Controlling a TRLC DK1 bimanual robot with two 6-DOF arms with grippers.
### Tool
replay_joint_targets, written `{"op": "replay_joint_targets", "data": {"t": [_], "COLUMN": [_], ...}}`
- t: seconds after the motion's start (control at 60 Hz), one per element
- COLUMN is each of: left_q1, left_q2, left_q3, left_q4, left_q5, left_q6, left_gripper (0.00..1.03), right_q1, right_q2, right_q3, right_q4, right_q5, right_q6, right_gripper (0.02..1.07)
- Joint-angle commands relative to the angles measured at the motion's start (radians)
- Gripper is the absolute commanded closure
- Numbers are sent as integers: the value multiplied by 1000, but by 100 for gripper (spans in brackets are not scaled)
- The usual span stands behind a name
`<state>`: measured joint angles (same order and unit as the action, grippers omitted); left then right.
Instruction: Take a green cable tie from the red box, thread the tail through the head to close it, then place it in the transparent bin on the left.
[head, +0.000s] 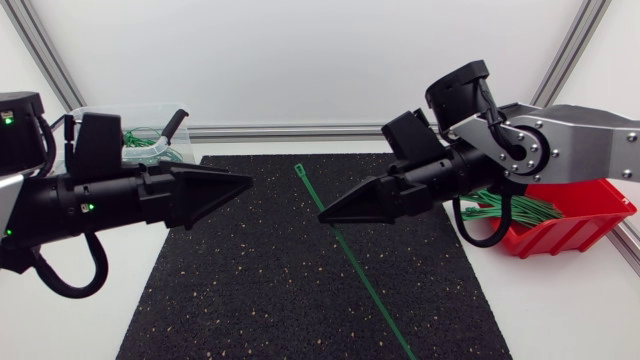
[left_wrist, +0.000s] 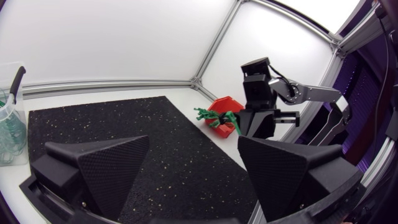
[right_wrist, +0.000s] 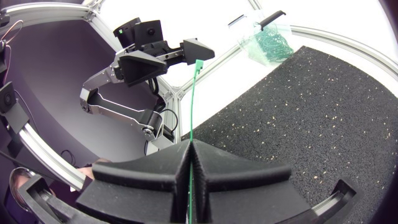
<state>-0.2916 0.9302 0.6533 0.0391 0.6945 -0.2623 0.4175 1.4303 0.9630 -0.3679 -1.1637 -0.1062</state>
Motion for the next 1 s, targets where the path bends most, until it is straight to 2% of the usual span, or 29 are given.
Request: {"op": "replay_joint_targets", "data": {"t": [0.0, 0.133, 0.333, 0.433, 0.567, 0.75, 0.983], "left_q1": [-17, -69, -61, -63, -106, -147, -164], "left_q2": [29, 82, 177, 213, 237, 269, 332], "left_q3": [40, 32, 68, 95, 114, 140, 177], "left_q4": [61, 157, 295, 323, 355, 404, 438], "left_q5": [51, 117, 243, 278, 280, 280, 280], "left_q6": [-86, -150, -322, -370, -393, -434, -463], "left_gripper": [4, 4, 4, 4, 4, 4, 4], "right_q1": [4, 0, -14, -17, -26, -25, -20], "right_q2": [-18, -30, -54, -56, -56, -42, -18], "right_q3": [-26, -40, -67, -89, -116, -129, -133], "right_q4": [35, 122, 297, 397, 535, 650, 710], "right_q5": [-22, -56, -80, -80, -77, -65, -54], "right_q6": [74, 151, 312, 393, 507, 625, 669], "right_gripper": [101, 101, 101, 101, 101, 101, 101]}}
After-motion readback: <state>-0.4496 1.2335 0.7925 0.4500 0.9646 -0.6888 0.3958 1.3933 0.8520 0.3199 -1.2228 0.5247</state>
